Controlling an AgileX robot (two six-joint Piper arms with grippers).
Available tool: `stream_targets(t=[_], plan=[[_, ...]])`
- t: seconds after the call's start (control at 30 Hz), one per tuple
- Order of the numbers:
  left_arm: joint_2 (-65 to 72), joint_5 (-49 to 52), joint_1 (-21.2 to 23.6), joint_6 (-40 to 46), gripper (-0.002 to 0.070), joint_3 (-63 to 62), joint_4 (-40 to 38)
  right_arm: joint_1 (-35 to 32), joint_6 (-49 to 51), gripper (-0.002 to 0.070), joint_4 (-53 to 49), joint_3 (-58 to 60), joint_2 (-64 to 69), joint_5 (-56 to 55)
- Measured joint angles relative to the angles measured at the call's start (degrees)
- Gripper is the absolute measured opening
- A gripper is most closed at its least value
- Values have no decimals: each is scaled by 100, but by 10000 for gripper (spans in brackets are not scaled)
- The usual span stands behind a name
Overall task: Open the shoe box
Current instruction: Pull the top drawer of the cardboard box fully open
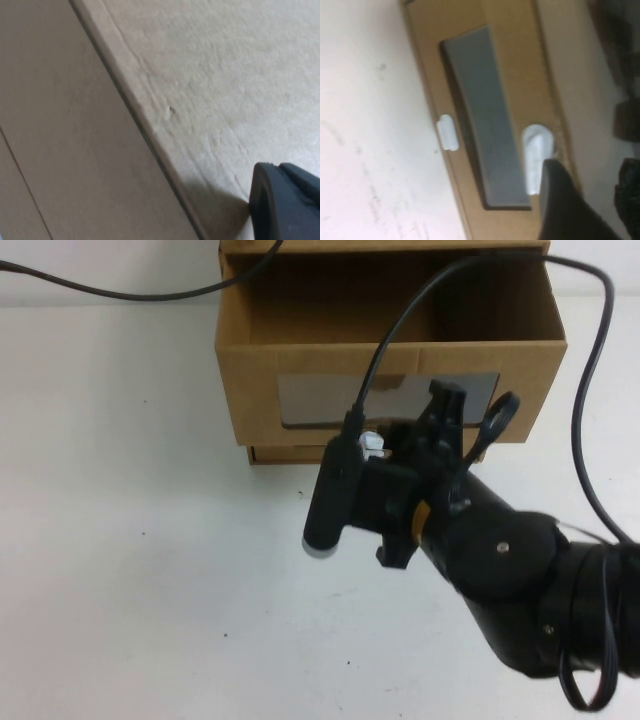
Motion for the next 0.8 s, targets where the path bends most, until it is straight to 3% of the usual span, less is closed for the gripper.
stream_targets(t=[0.1,0.8], plan=[[0,0,0,0,-5,0,0,-93,0,237,-12,-116,69,0],[0,0,0,-4,-5,0,0,-112,-94,230,-33,-163,755,145]])
